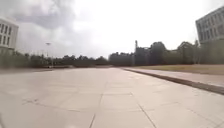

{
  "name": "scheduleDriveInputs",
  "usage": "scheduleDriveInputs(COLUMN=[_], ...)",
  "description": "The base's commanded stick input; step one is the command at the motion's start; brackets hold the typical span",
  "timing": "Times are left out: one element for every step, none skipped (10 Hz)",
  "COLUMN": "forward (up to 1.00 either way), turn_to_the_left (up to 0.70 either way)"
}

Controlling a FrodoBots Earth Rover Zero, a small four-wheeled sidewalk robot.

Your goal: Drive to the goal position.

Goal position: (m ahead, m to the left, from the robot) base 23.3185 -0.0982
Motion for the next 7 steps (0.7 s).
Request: scheduleDriveInputs(forward=[1.0, 1.0, 1.0, 1.0, 1.0, 1.0, 1.0], turn_to_the_left=[0.0, 0.0, 0.0, 0.0, 0.0, 0.0, 0.0])
